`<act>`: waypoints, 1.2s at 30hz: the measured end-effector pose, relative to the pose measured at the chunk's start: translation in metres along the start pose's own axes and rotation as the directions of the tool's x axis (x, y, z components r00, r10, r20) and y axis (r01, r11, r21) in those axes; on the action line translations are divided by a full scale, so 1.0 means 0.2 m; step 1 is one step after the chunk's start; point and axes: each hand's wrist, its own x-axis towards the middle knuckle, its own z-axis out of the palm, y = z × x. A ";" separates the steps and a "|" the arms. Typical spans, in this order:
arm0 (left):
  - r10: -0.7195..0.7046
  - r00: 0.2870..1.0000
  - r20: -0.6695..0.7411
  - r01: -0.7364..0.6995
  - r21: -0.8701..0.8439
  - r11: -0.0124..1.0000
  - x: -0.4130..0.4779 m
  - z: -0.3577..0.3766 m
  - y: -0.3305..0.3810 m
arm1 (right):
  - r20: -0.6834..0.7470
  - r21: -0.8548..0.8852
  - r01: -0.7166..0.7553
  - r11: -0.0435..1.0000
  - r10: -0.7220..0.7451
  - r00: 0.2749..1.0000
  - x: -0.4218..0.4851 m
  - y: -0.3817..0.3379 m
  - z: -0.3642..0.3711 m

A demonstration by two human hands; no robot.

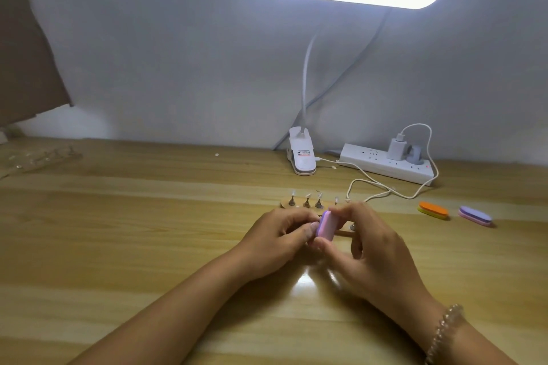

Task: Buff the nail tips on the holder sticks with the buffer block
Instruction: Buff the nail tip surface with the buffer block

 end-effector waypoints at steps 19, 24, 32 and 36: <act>-0.027 1.000 -0.006 0.027 -0.002 1.000 -0.01 -0.01 0.01 | 0.054 0.058 0.018 0.998 -0.021 0.998 0.00 -0.01 0.00; -0.020 1.000 -0.001 0.020 -0.002 1.000 -0.01 -0.01 0.02 | -0.036 0.062 -0.063 0.996 0.065 0.997 0.03 0.01 -0.01; -0.048 0.999 0.001 0.048 -0.029 0.998 -0.02 -0.01 0.03 | -0.047 0.100 -0.089 0.991 0.094 0.994 0.03 0.02 0.00; -0.070 0.997 -0.012 0.069 -0.043 0.997 -0.02 -0.01 0.03 | 0.034 0.079 -0.002 0.997 -0.001 0.999 0.01 -0.01 0.01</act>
